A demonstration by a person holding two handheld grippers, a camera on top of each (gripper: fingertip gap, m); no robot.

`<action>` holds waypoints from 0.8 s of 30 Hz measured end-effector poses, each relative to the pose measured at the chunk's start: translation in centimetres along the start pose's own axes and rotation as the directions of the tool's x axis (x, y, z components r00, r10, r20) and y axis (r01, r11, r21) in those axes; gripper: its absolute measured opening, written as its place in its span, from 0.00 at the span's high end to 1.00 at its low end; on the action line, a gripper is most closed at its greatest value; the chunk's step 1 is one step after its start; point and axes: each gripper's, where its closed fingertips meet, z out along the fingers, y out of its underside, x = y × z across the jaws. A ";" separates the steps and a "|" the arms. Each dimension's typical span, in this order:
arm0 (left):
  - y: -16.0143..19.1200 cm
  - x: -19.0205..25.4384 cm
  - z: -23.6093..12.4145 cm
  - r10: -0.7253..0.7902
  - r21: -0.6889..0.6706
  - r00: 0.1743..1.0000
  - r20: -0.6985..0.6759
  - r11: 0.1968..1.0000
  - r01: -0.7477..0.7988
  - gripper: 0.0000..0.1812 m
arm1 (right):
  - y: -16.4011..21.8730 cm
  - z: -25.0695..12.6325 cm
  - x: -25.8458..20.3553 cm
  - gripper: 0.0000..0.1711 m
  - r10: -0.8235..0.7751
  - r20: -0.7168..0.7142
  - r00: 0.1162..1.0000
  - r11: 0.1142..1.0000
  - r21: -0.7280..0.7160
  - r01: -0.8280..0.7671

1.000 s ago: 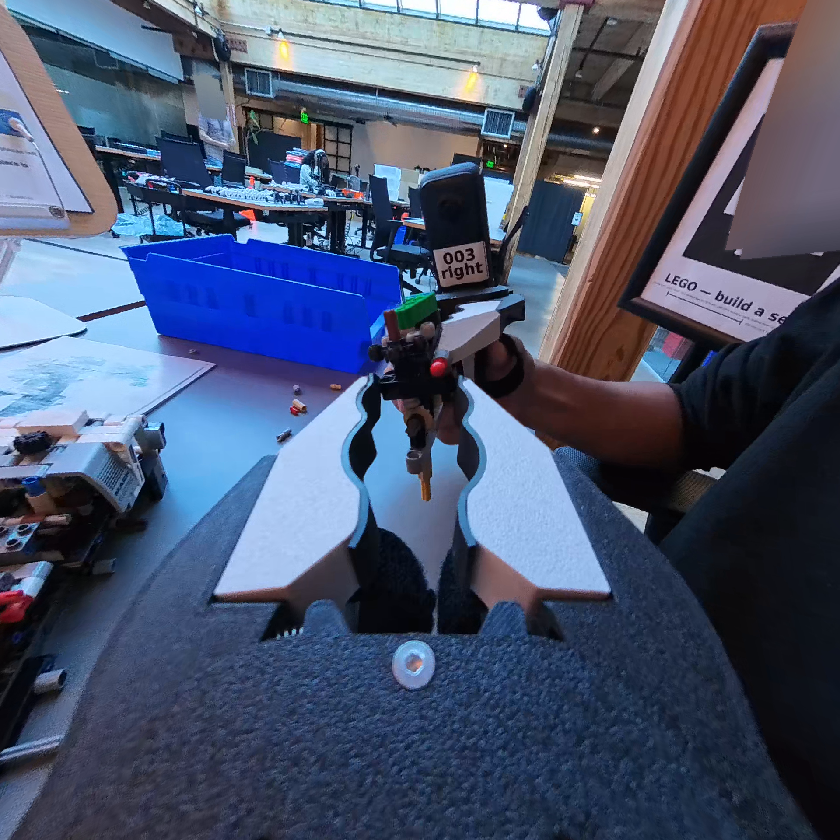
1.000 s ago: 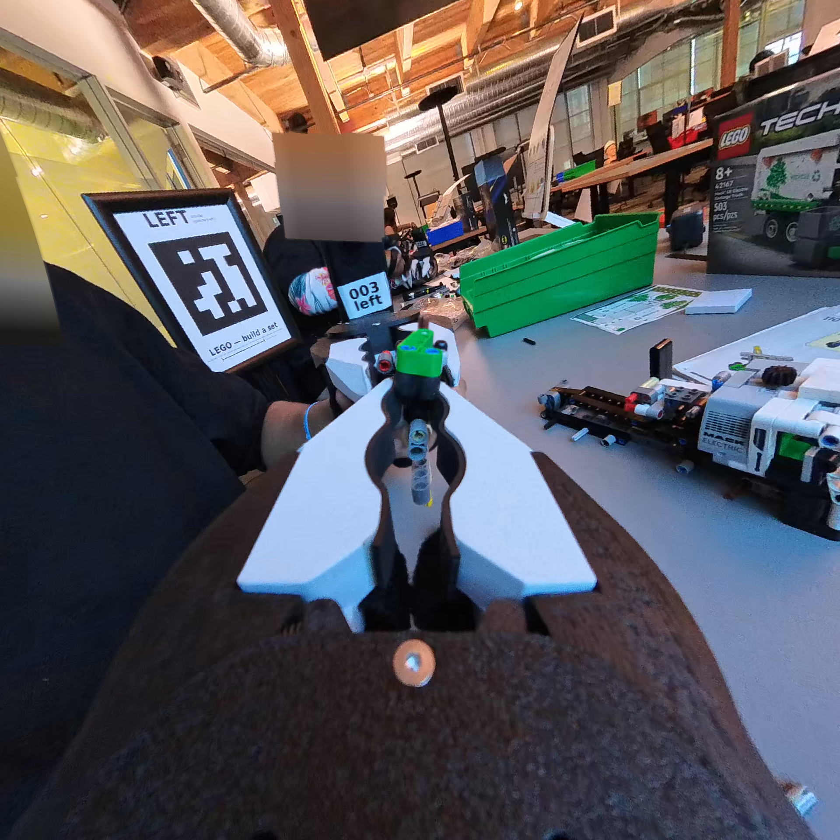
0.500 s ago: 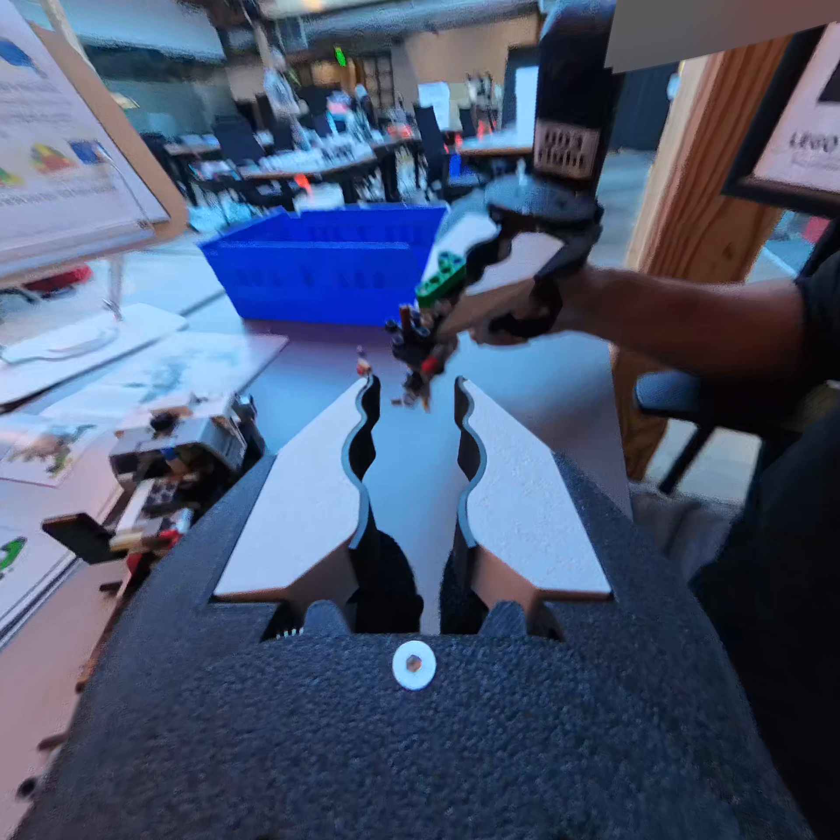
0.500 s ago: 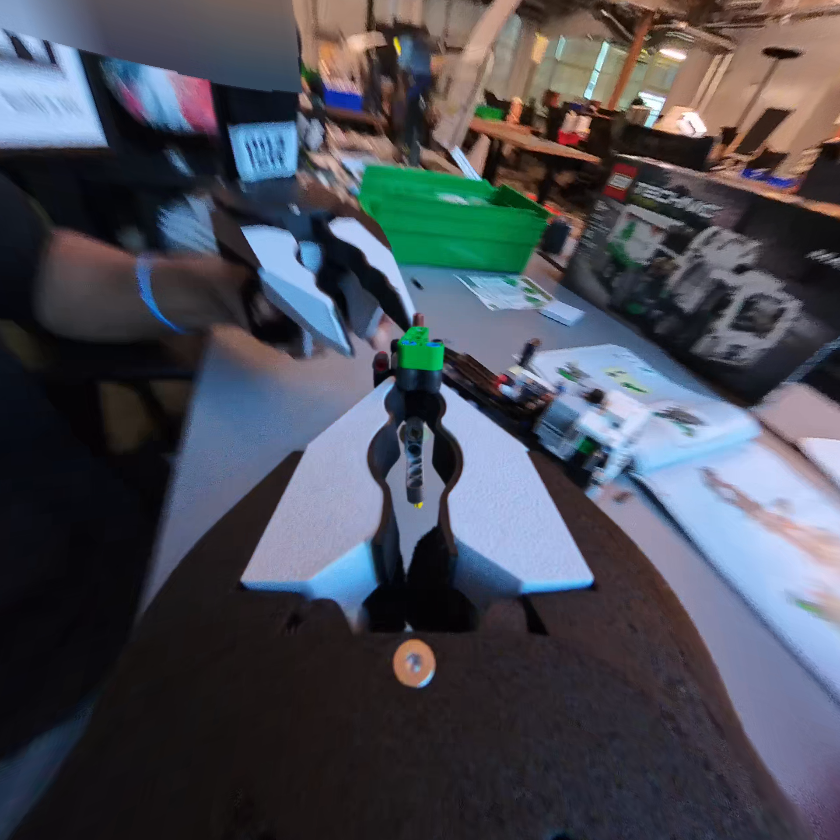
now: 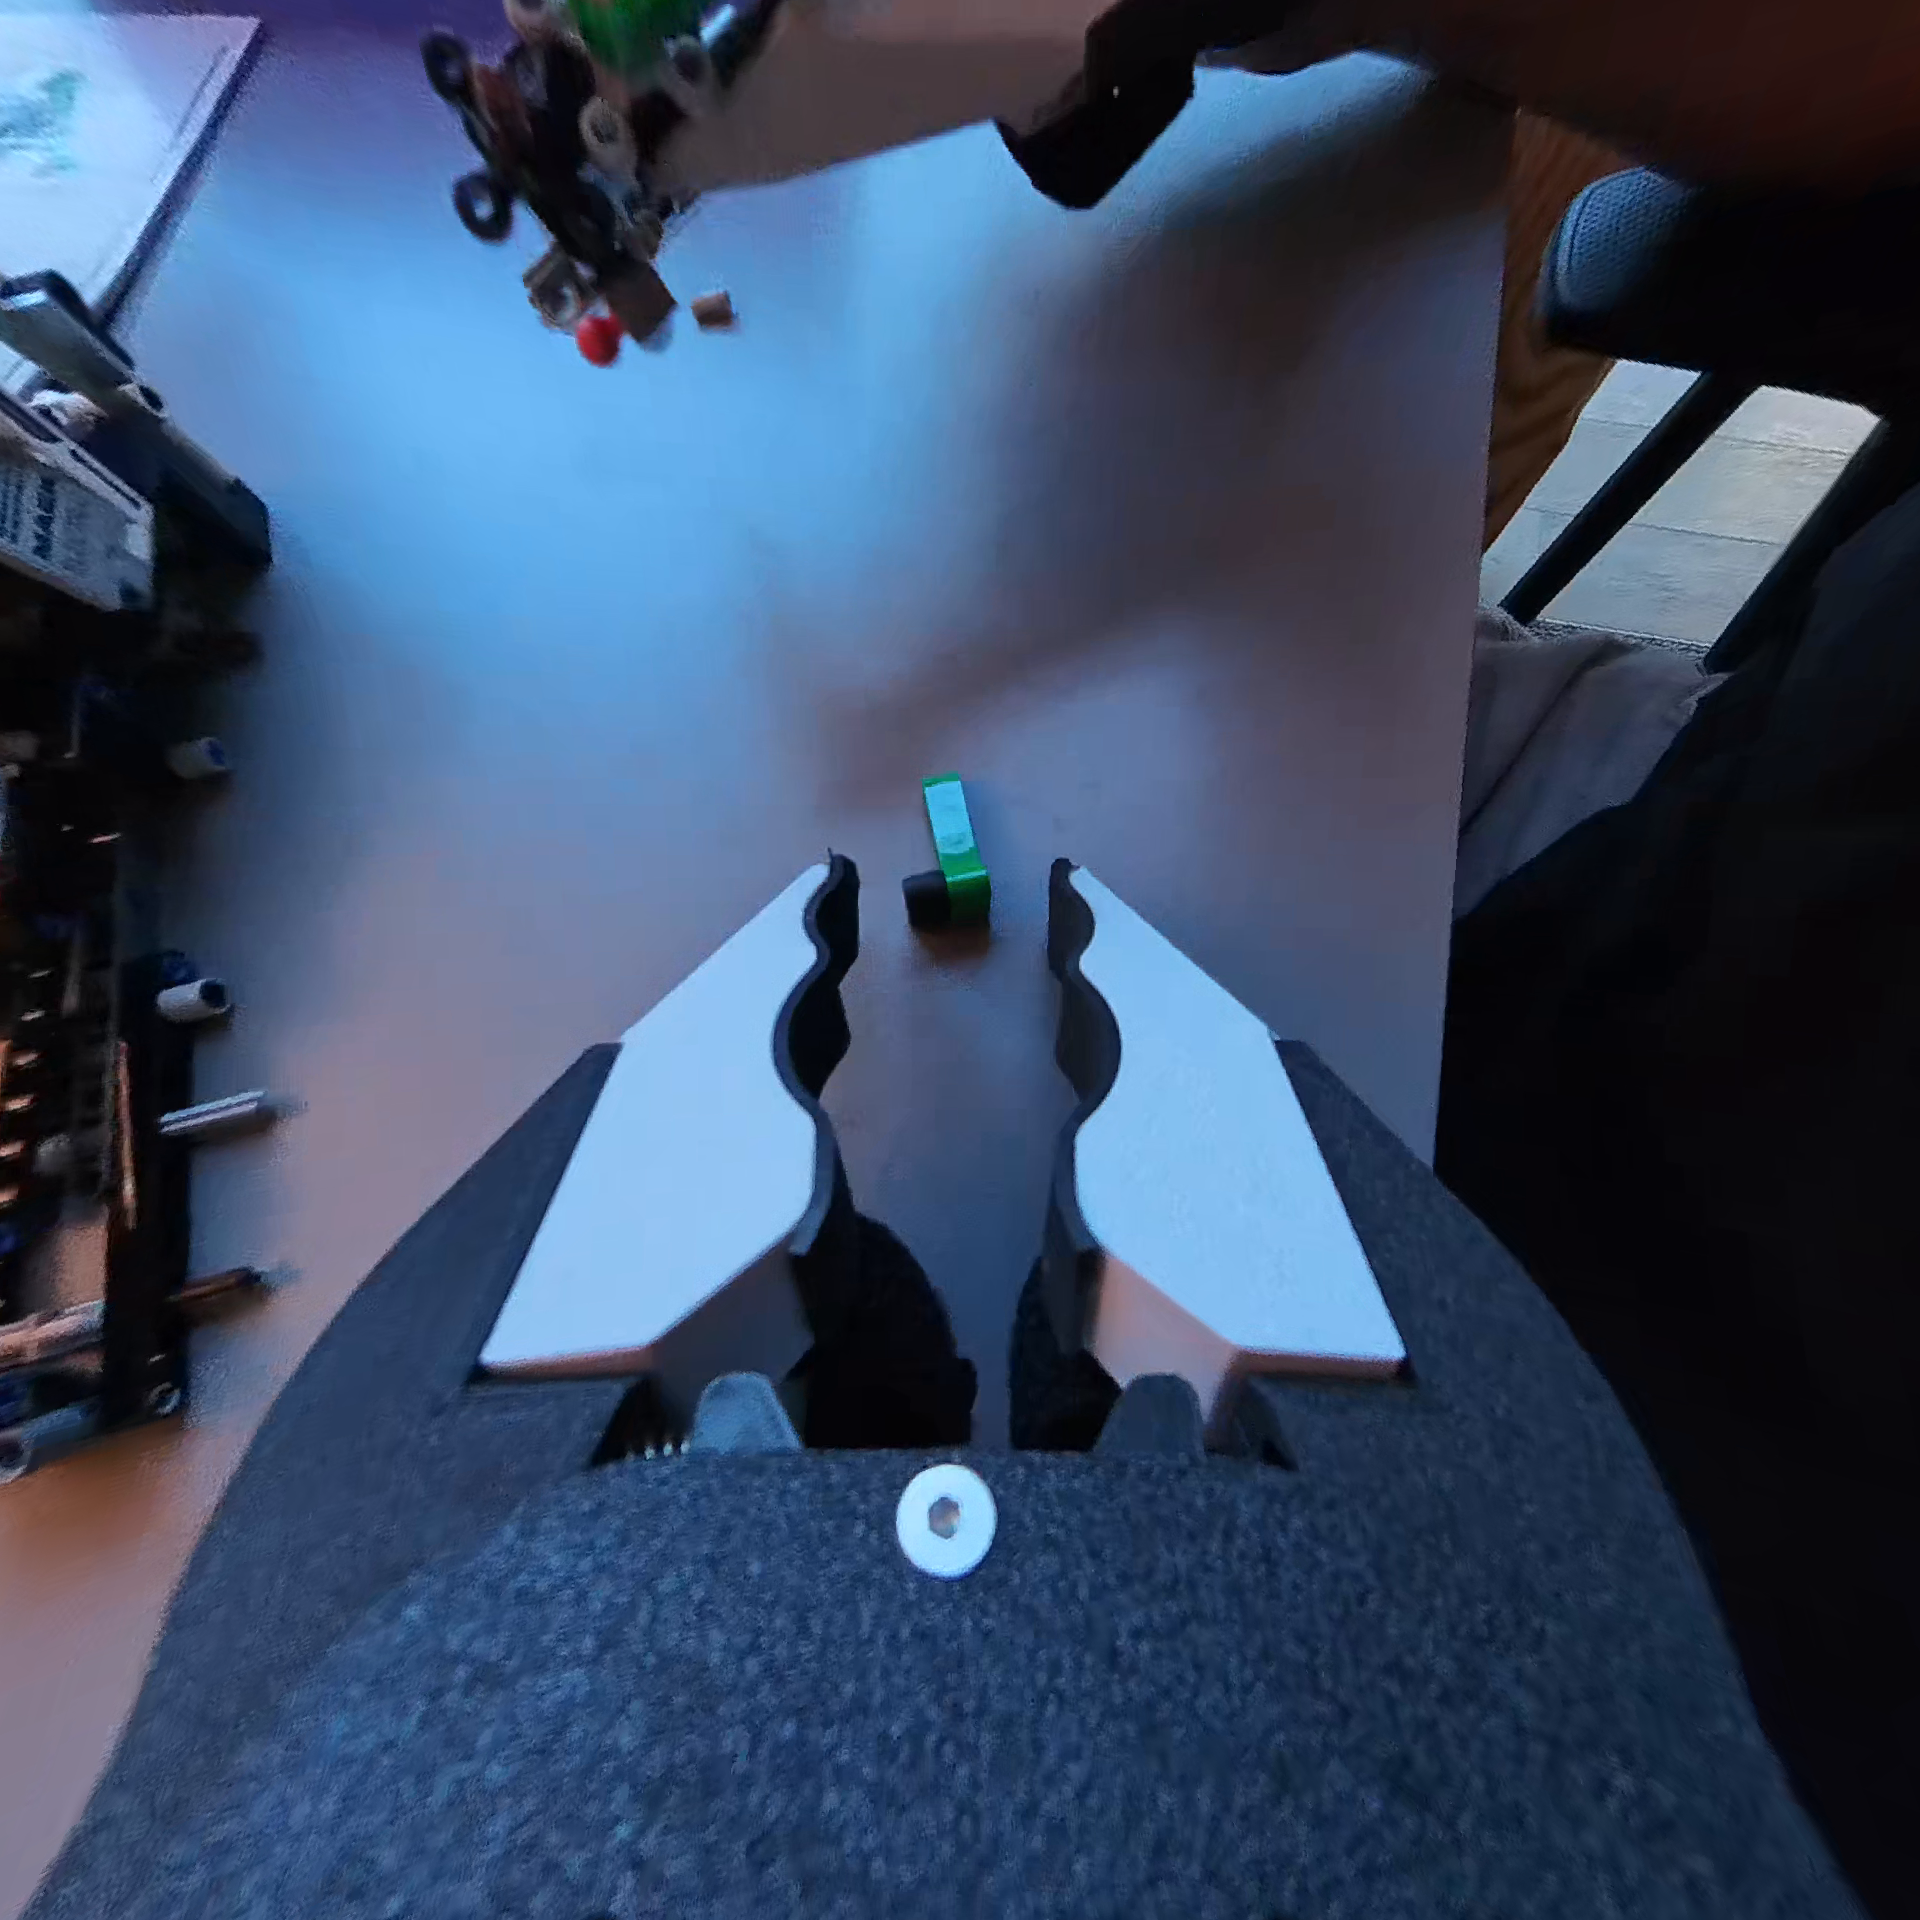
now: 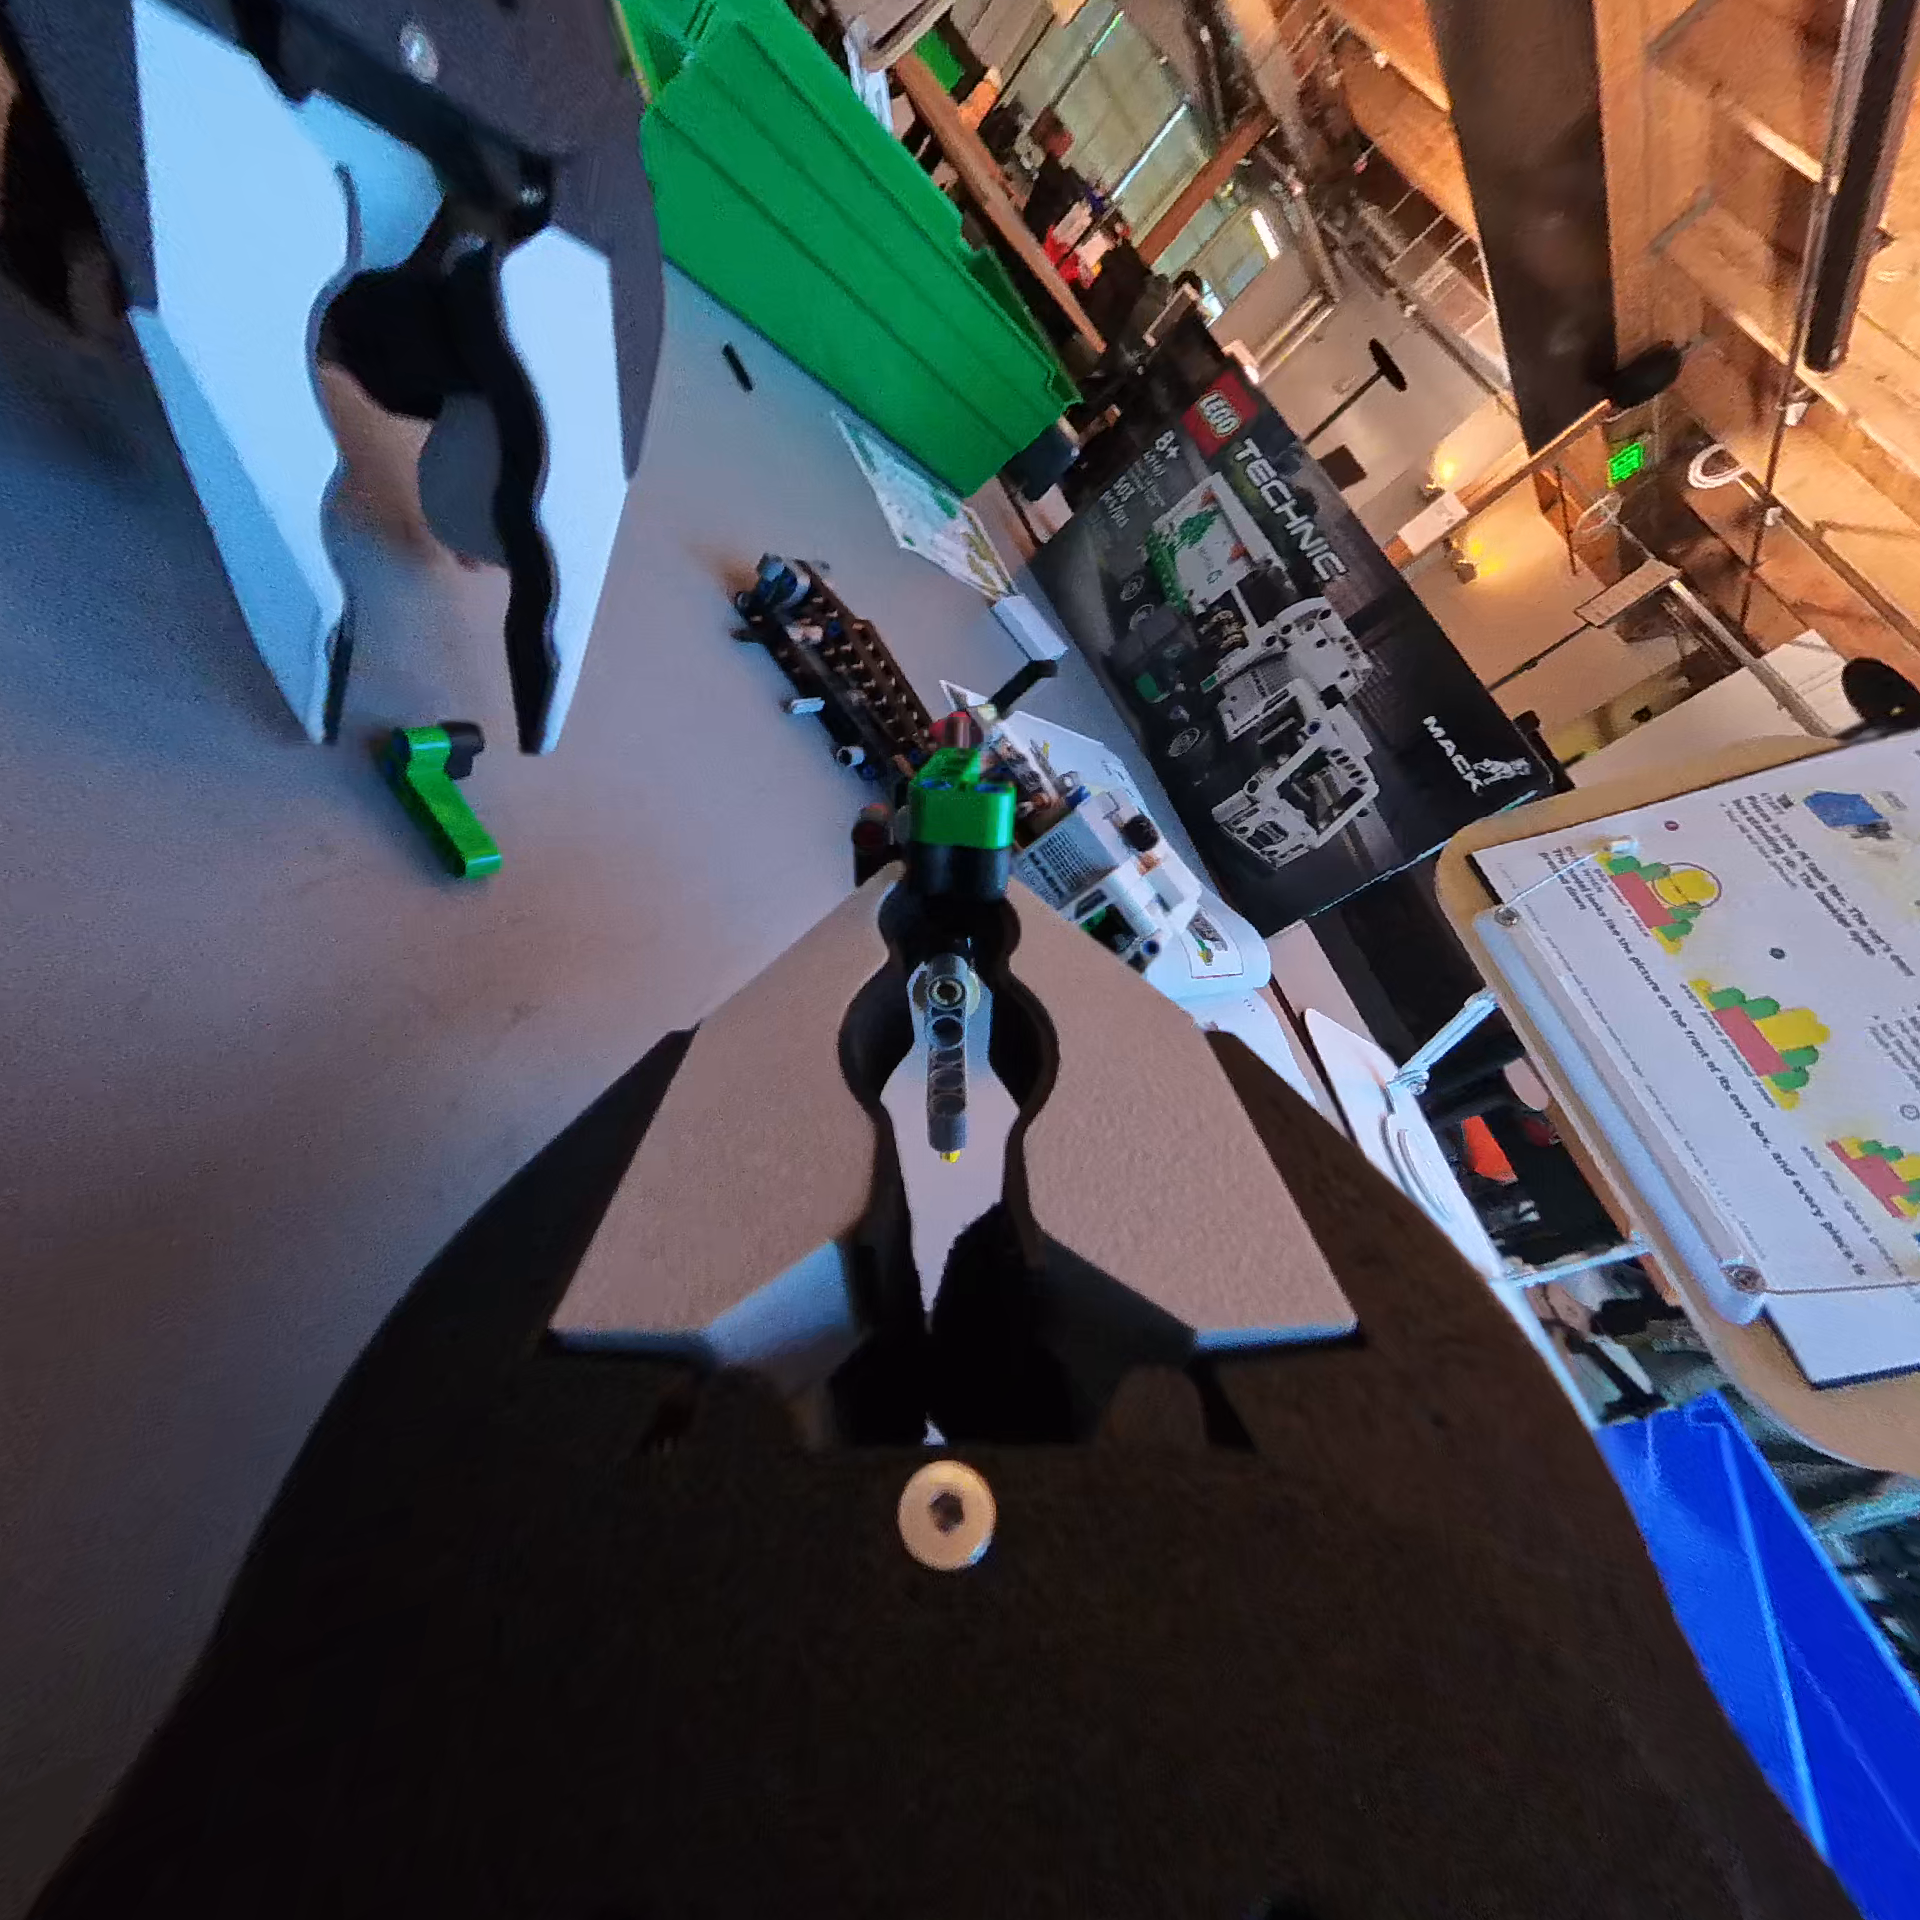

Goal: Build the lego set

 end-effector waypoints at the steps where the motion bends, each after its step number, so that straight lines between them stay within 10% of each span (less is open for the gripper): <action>1: 0.0 0.1 0.3 -0.004 0.000 1.000 -0.003 1.000 0.004 0.83 | 0.1 -0.1 0.1 0.96 0.025 -0.002 1.000 1.000 0.008 -0.025; 12: 0.0 -1.1 -0.3 -0.022 0.014 0.997 -0.075 1.000 0.024 0.92 | -0.2 -0.5 0.4 0.96 0.111 0.091 0.990 0.988 0.102 -0.120; 24: -6.5 -4.2 -6.9 -0.062 0.225 0.696 -0.715 0.923 0.313 0.92 | -0.9 4.2 1.5 0.95 0.045 0.409 0.911 0.963 0.227 -0.149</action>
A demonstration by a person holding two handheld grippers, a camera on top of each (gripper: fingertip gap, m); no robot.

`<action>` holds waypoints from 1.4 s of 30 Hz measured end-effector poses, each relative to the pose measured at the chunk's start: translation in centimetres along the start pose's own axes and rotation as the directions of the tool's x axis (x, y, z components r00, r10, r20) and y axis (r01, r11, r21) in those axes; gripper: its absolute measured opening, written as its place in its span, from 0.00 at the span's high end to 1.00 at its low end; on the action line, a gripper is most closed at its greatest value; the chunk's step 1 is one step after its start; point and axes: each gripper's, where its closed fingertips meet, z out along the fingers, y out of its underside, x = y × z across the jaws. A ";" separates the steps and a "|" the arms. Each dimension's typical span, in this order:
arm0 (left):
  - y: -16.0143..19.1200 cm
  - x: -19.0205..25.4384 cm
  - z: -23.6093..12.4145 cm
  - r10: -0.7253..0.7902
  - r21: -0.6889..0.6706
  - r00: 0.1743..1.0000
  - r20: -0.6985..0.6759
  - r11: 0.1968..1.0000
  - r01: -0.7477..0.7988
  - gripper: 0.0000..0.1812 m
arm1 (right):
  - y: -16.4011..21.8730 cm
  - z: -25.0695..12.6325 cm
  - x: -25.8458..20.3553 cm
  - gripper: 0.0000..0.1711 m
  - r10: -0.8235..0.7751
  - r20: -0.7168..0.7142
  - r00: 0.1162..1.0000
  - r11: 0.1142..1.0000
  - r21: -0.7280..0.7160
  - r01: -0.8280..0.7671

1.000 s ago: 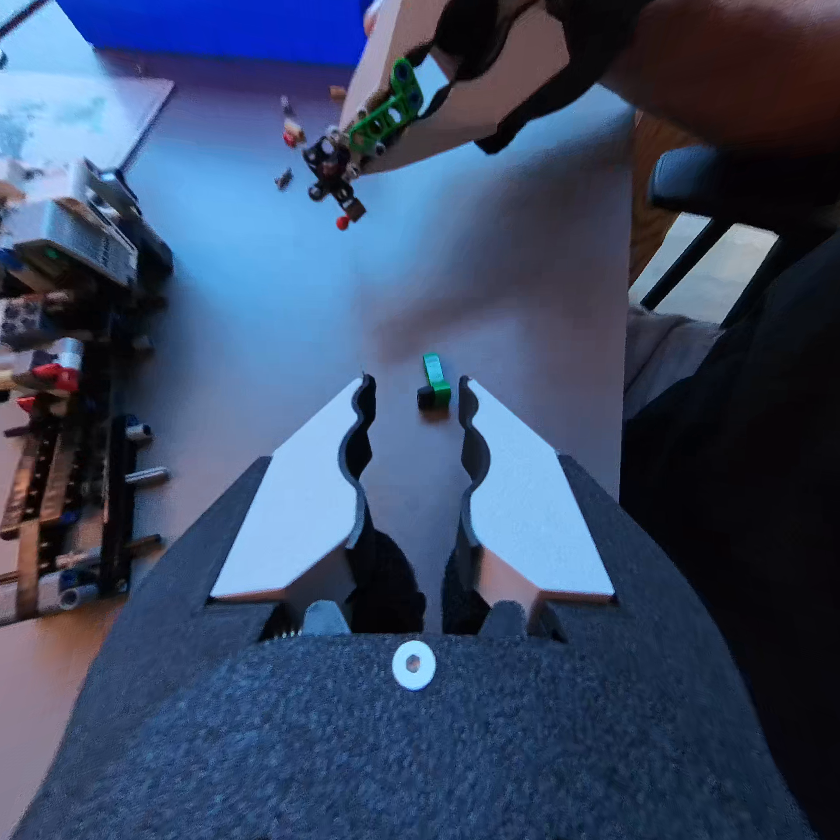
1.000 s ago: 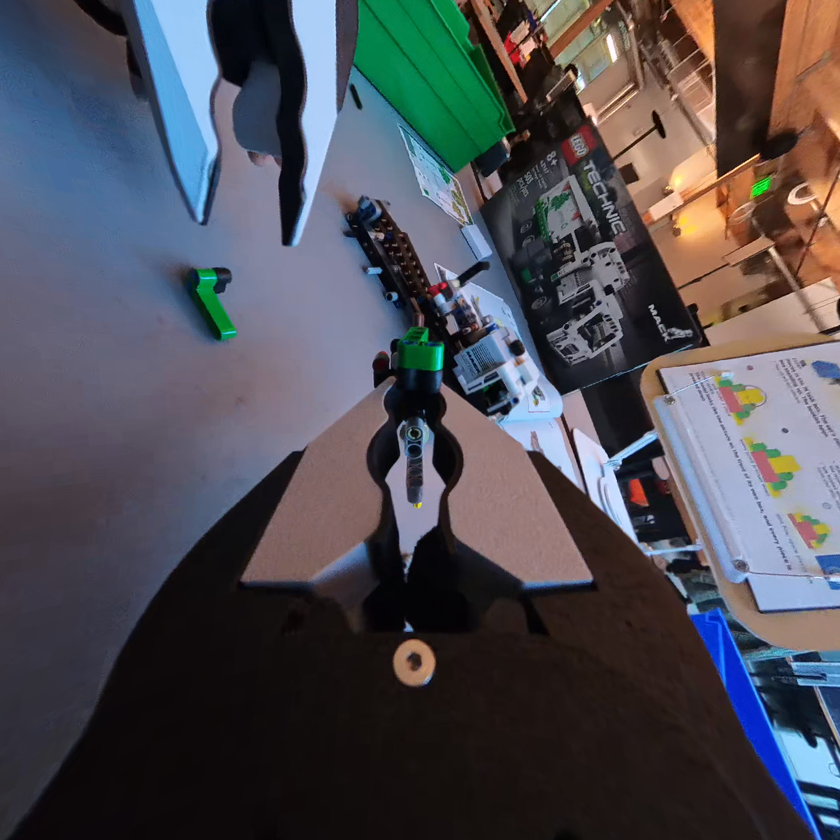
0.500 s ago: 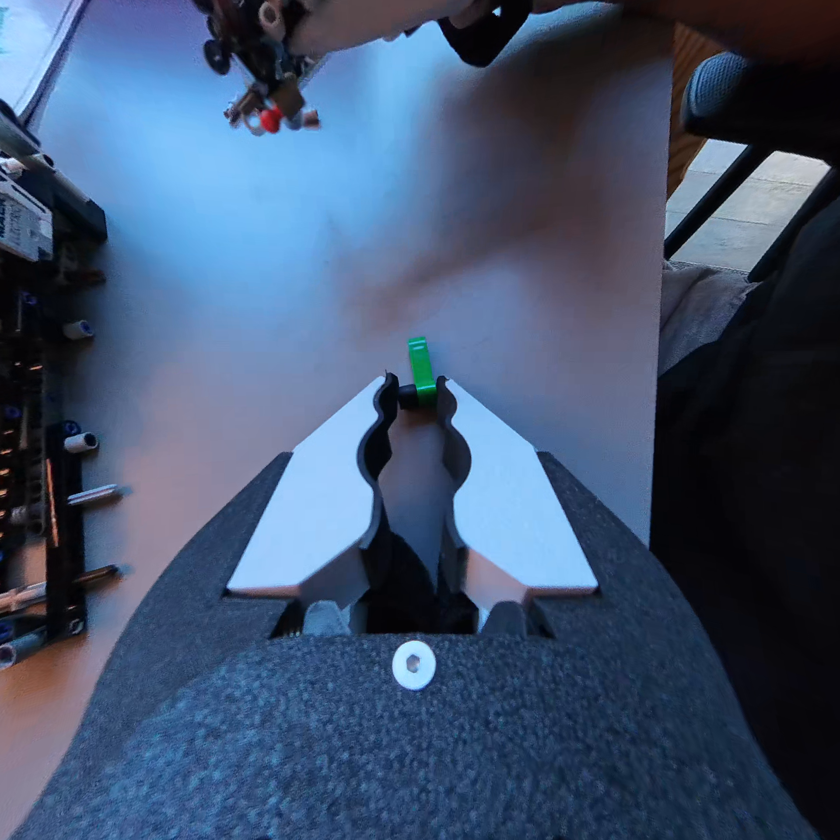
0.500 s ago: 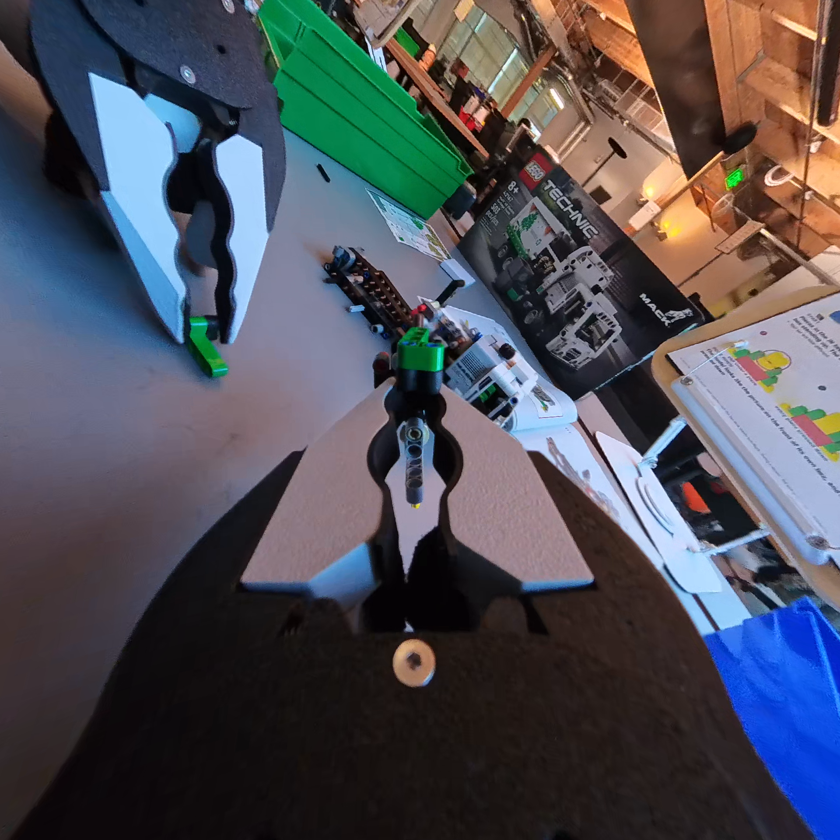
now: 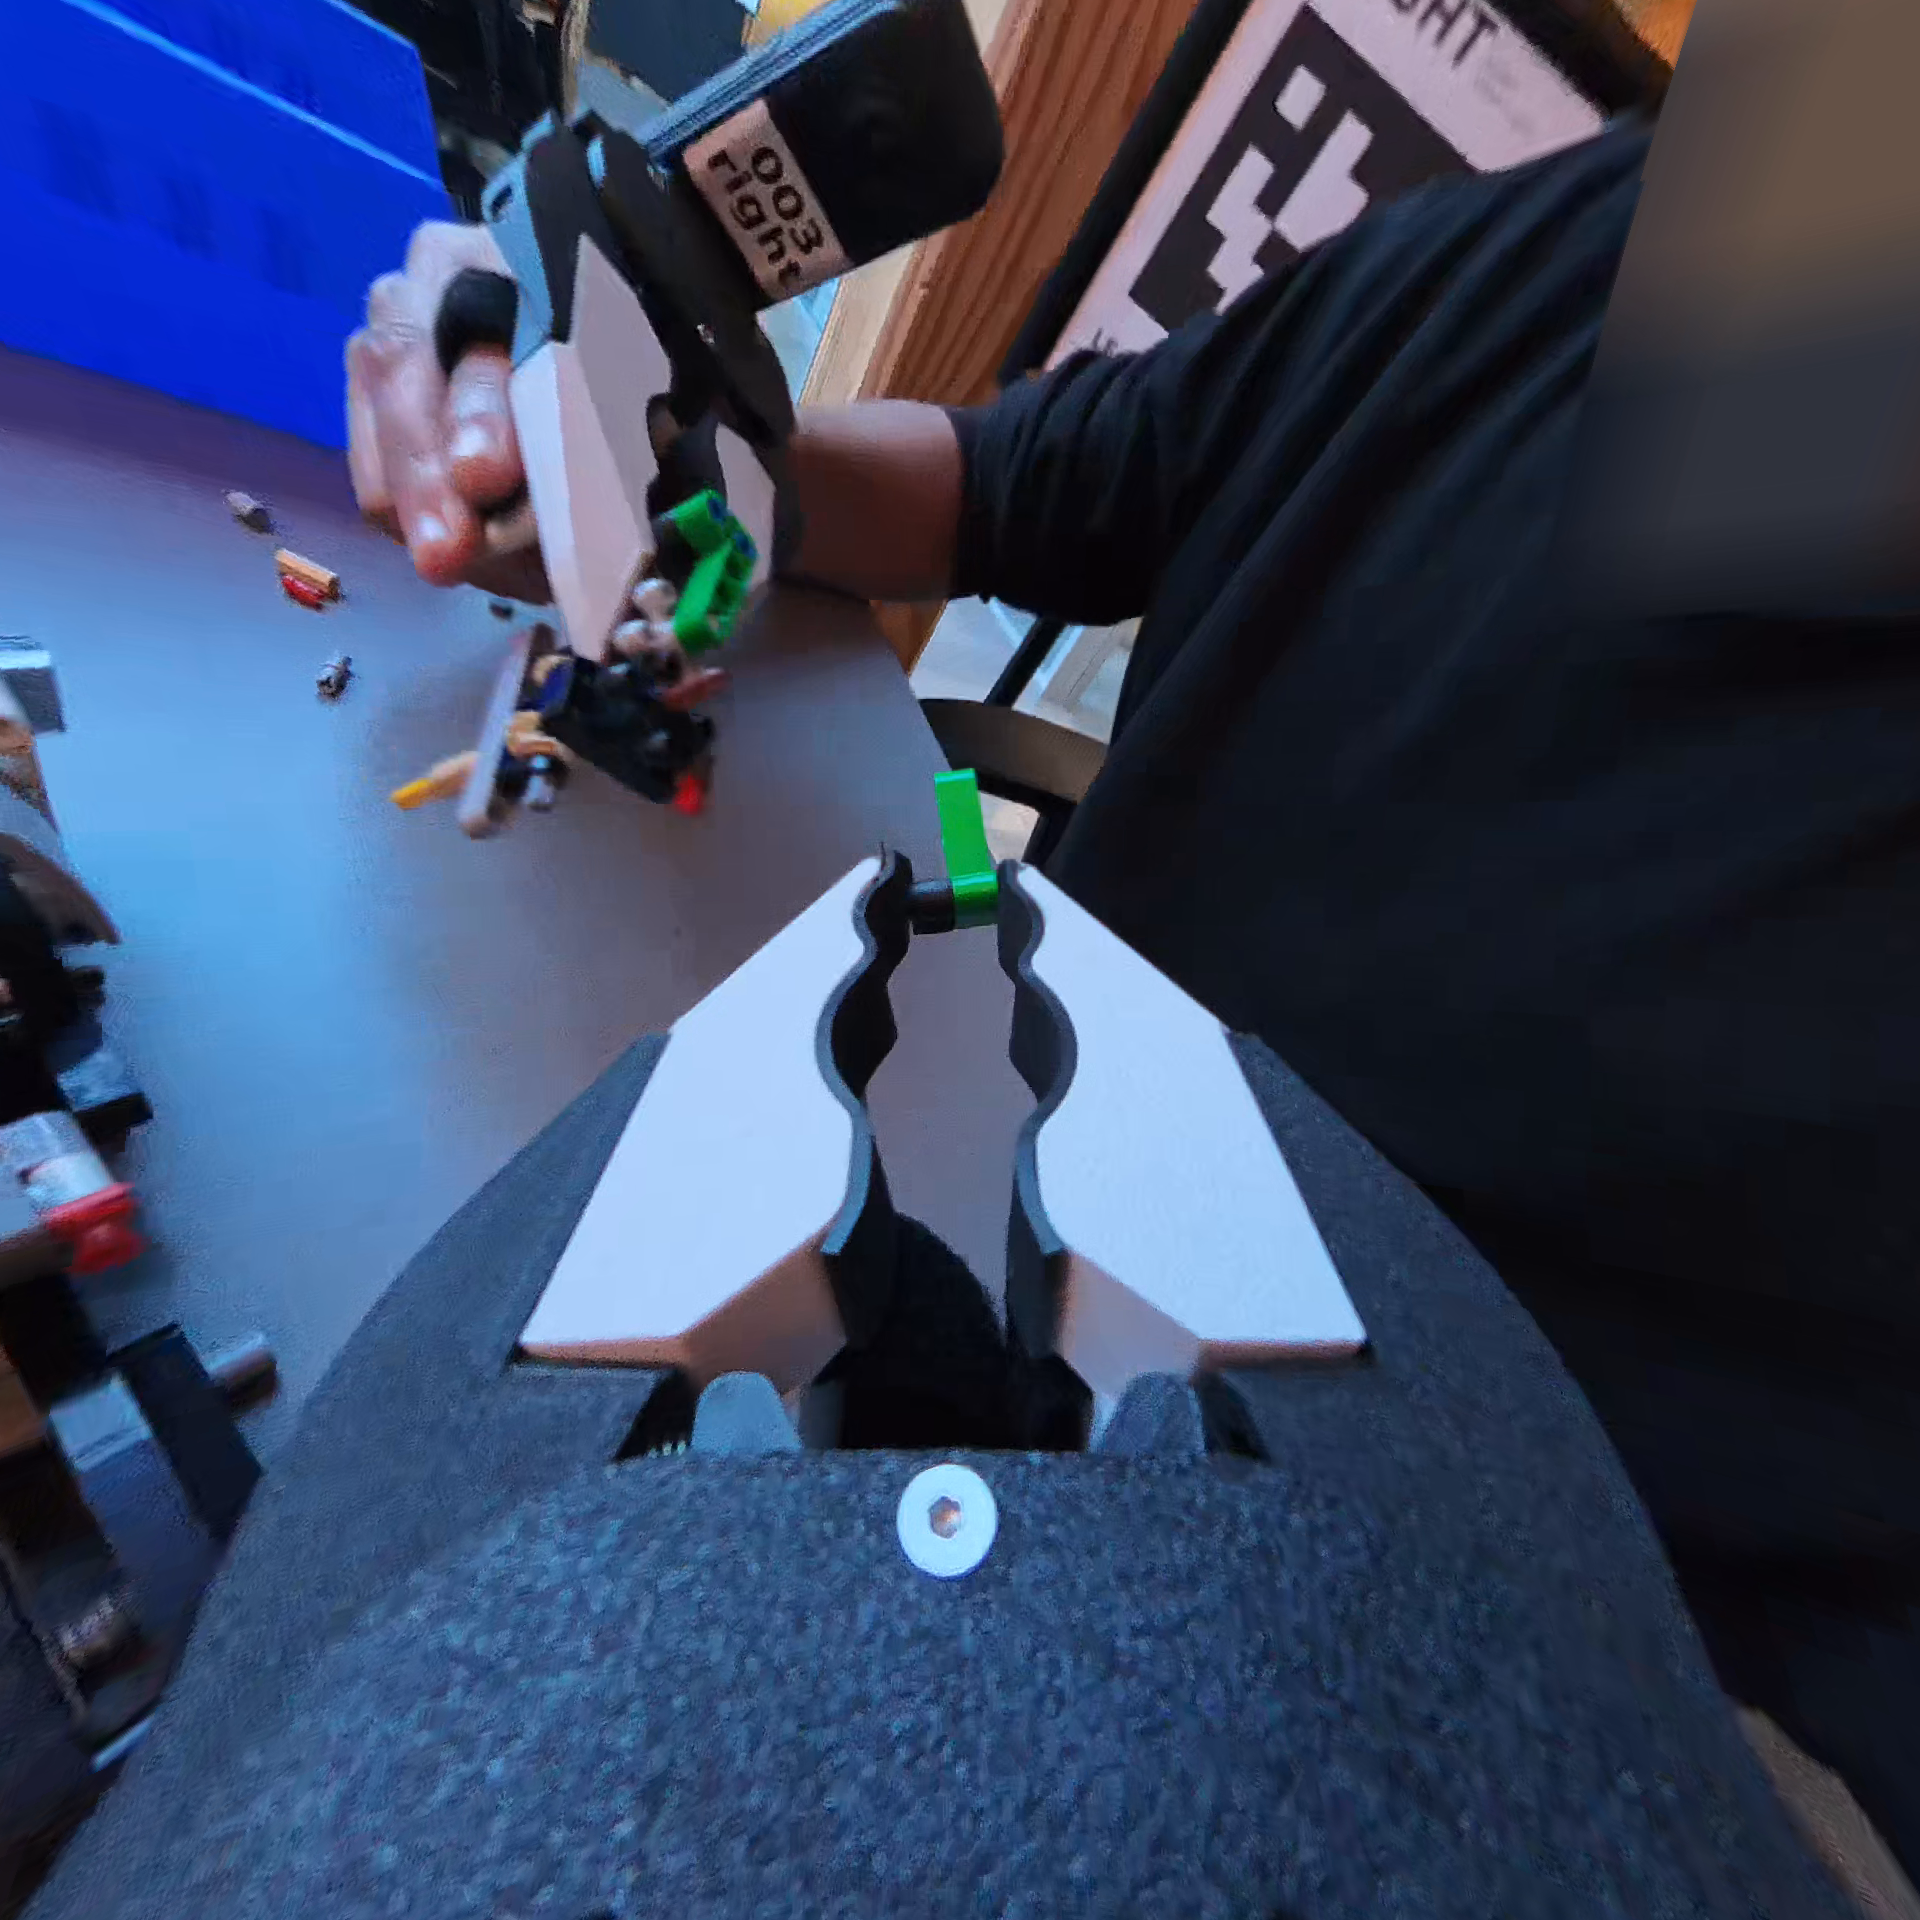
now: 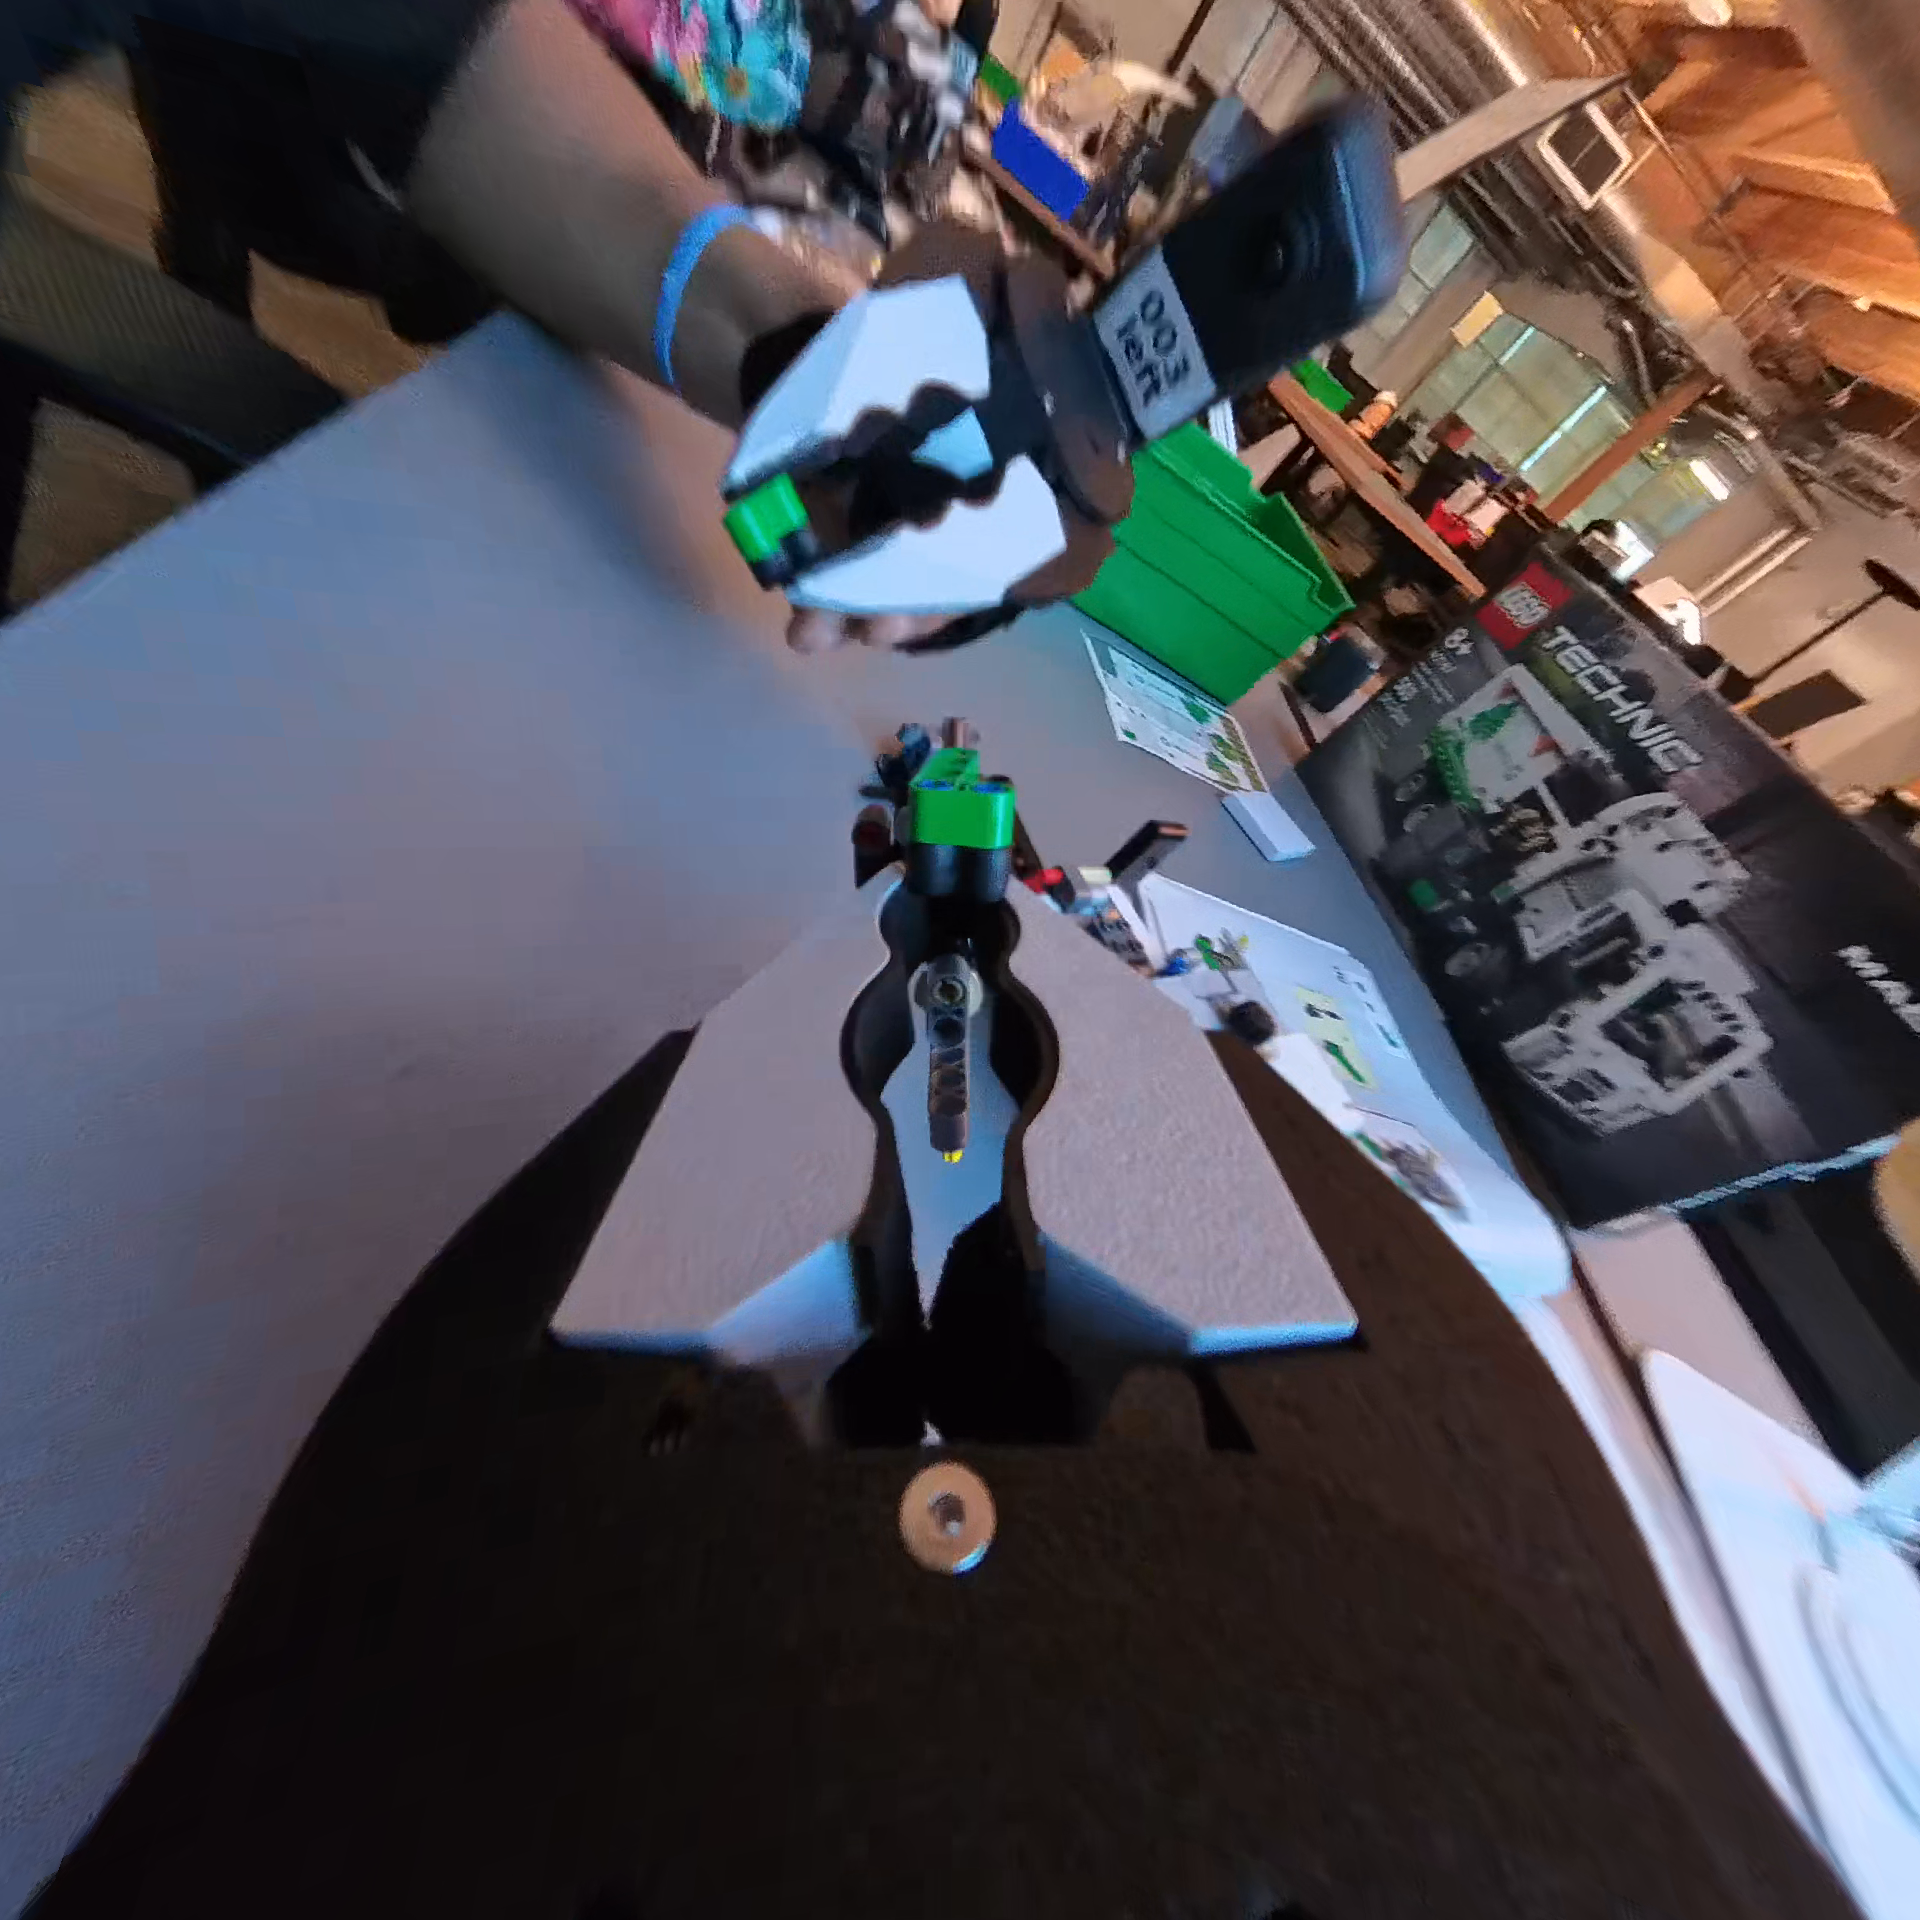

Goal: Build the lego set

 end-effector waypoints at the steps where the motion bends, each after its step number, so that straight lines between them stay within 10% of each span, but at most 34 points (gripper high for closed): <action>1: 0.0 -0.6 0.0 -0.036 0.011 0.999 0.001 0.999 0.036 0.92 | -0.2 0.3 -0.2 0.96 0.048 0.015 0.999 0.998 0.036 -0.048; 9: 1.9 -2.1 -0.9 -0.406 0.117 0.910 -0.082 0.903 0.413 0.92 | 0.9 -0.2 -3.8 0.96 0.198 0.204 0.959 0.980 -0.010 -0.201; 42: 1.9 0.2 0.5 -0.447 0.057 0.861 -0.241 0.880 0.472 0.92 | -1.7 1.8 -5.6 0.96 0.136 0.226 0.965 0.989 0.031 -0.147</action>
